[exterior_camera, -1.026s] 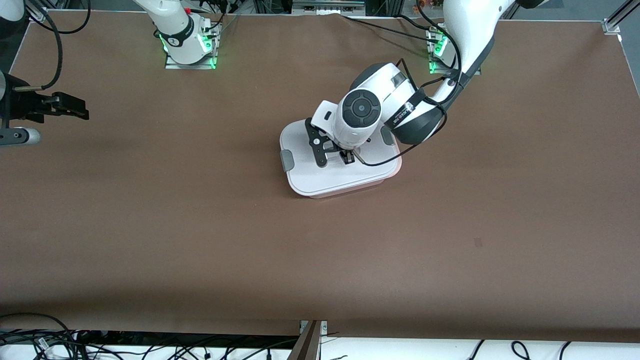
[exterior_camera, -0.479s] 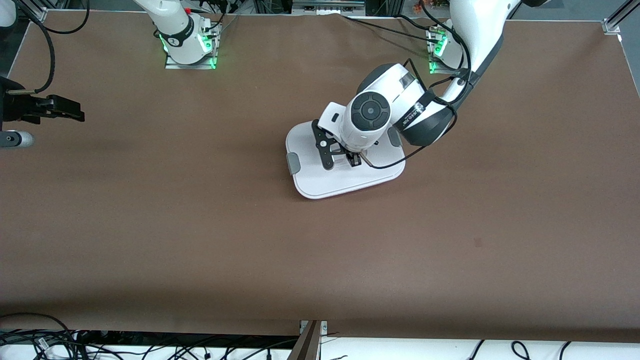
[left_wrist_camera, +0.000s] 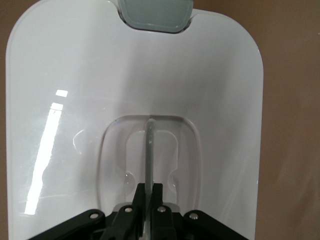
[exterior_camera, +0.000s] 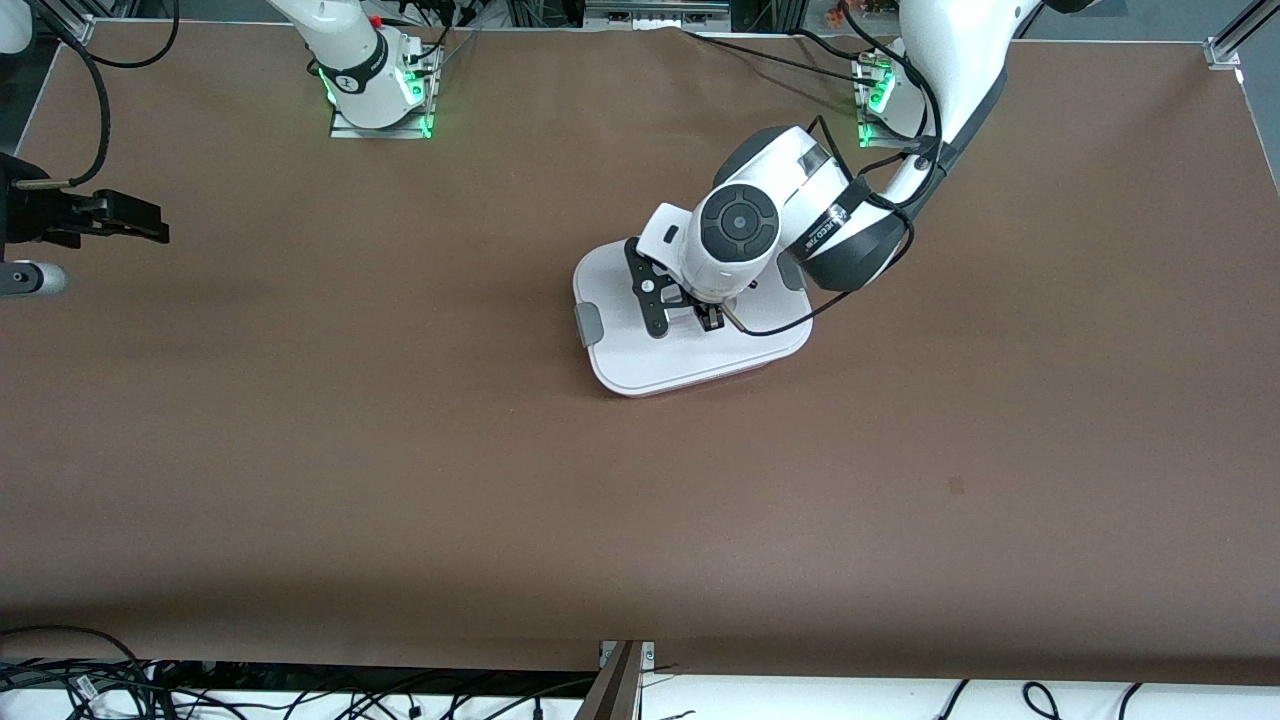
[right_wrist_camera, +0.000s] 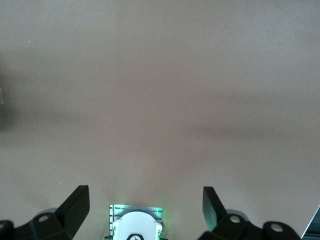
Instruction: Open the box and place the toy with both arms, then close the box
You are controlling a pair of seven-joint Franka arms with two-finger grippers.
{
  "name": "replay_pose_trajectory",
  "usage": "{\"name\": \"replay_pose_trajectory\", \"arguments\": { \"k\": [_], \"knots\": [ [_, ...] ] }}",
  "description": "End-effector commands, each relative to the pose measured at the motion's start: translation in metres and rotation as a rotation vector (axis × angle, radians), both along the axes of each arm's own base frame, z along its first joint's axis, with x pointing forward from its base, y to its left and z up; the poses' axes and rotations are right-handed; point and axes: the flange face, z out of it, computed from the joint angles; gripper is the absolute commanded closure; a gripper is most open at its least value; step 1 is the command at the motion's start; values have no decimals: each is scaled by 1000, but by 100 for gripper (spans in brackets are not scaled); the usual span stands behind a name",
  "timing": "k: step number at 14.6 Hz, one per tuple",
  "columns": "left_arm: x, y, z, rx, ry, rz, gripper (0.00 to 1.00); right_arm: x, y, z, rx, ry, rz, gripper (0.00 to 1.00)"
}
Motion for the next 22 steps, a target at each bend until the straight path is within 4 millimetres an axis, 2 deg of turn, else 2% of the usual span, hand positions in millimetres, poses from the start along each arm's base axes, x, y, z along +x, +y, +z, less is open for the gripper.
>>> {"name": "replay_pose_trajectory", "arguments": {
  "k": [1, 3, 10, 13, 19, 22],
  "knots": [
    [-3, 1, -6, 36, -11, -35, 100, 1, -2, 4, 19, -9, 9, 0],
    [-1, 8, -9, 42, -5, -32, 100, 1, -2, 4, 21, -9, 9, 0],
    [-9, 9, -24, 63, 19, -39, 100, 1, -2, 4, 21, -9, 9, 0],
    [-9, 10, -24, 64, 20, -39, 100, 1, -2, 4, 21, -10, 9, 0],
    [-16, 4, -26, 79, 23, -25, 100, 3, -2, 3, 21, -15, 7, 0],
    [-25, -6, -23, 84, 26, -36, 100, 3, -2, 3, 21, -15, 7, 0]
  ]
}}
